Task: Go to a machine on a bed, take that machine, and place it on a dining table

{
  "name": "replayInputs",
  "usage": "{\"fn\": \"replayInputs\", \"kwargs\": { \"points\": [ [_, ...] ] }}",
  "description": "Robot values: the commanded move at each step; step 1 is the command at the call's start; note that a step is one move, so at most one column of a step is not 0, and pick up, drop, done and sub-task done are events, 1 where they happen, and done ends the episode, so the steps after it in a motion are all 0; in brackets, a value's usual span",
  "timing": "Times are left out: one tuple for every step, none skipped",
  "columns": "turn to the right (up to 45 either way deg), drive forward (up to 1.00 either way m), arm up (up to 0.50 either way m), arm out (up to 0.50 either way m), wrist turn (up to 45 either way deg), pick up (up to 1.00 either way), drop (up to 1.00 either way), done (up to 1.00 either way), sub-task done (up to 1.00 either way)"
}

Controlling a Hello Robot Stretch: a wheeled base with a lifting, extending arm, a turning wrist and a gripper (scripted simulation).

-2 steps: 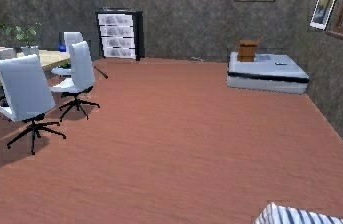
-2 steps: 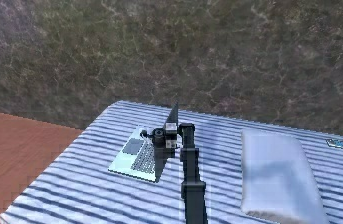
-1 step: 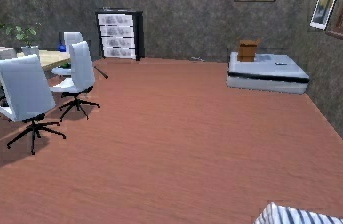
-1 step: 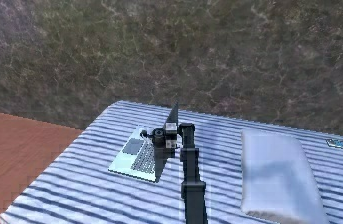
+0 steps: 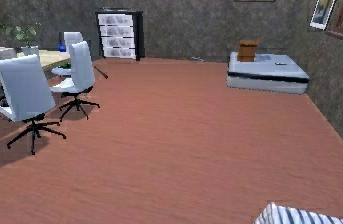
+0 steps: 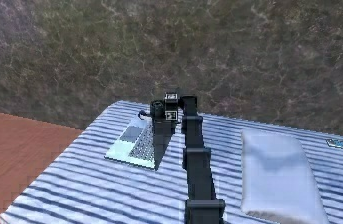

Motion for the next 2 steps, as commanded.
{"fn": "replayInputs", "kwargs": {
  "points": [
    [0.0, 0.0, 0.14, 0.0, 0.0, 0.0, 0.0, 0.0, 0.0],
    [0.0, 0.0, 0.0, 0.0, -45.0, 0.0, 0.0, 0.0, 0.0]
  ]
}}
